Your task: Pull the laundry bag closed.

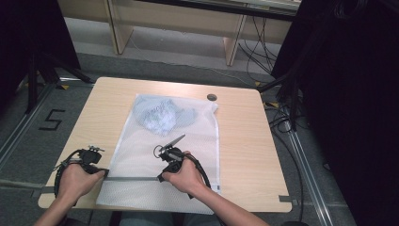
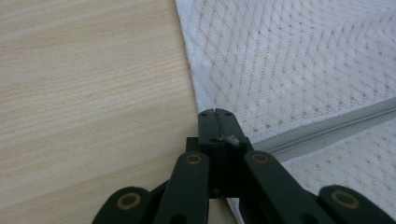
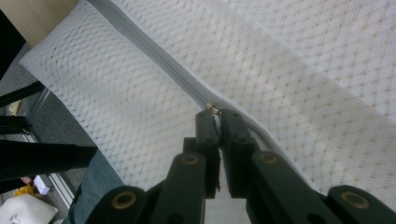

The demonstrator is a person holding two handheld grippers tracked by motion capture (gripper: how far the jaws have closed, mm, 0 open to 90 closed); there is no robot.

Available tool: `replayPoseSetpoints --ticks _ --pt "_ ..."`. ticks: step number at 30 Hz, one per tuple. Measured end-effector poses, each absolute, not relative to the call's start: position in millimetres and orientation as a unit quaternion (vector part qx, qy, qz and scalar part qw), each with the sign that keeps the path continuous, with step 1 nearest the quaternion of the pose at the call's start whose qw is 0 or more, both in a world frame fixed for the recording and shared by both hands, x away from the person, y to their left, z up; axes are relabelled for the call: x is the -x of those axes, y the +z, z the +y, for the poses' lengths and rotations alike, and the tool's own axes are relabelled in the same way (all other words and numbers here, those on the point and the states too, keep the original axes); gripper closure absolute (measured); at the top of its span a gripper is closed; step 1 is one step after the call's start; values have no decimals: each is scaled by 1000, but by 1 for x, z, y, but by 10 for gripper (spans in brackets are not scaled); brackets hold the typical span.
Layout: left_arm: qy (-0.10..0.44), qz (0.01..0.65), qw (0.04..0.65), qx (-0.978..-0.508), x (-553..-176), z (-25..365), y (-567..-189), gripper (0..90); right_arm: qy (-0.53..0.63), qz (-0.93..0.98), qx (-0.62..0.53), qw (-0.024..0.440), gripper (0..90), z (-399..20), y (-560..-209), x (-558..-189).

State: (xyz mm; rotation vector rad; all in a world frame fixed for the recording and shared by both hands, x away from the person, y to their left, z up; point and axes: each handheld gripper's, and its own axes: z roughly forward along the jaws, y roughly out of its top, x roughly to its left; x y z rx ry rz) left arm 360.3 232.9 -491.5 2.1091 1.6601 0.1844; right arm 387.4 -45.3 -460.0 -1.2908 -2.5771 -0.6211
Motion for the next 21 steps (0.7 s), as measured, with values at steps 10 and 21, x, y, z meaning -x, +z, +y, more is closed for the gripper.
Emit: replayPoseSetpoints --ticks 10,21 --pt "67 601 224 -764 -360 233 -491 898 -213 -870 433 97 871 -50 -461 -388" --pt "67 601 224 -764 -360 233 -492 898 -207 -868 440 105 871 -55 -458 -385"
